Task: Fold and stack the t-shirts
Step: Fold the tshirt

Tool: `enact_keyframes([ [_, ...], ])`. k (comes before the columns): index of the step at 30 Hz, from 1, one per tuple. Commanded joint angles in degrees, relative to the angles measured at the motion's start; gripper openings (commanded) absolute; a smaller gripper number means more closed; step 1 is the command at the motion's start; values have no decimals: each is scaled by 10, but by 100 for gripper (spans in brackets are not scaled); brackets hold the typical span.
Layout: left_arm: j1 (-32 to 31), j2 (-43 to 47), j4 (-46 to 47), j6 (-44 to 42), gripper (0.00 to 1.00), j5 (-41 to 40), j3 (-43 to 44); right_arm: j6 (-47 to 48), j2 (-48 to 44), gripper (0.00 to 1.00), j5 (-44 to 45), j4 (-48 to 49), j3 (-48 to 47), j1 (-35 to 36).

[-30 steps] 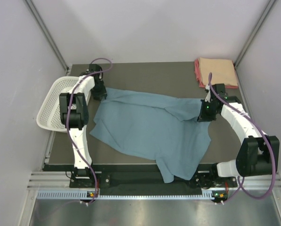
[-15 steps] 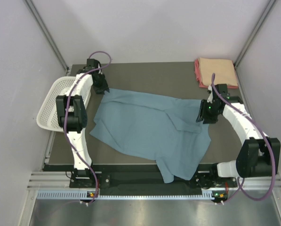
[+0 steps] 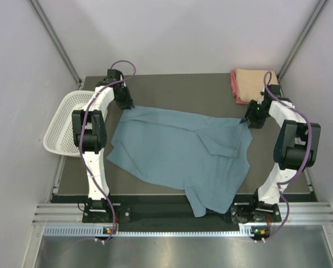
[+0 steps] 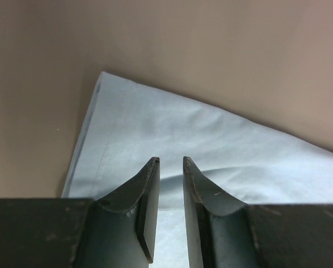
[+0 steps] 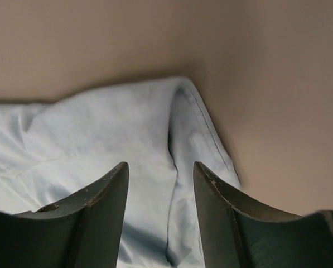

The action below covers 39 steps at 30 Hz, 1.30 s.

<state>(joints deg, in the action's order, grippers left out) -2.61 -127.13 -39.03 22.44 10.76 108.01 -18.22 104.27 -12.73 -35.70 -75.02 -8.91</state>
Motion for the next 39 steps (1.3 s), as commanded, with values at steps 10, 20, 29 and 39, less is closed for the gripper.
enact_keyframes([
  [10,2,-26,-16,4,27,-26,33,-30,98,40,-40,59,-96,-13],
  [20,2,-17,-26,6,27,-22,34,-60,130,31,-36,60,-121,-37],
  [29,2,-15,-32,9,27,-23,48,-81,147,21,-90,106,-104,-45],
  [39,2,0,-29,17,27,-29,32,-130,145,0,-6,98,-126,-71],
])
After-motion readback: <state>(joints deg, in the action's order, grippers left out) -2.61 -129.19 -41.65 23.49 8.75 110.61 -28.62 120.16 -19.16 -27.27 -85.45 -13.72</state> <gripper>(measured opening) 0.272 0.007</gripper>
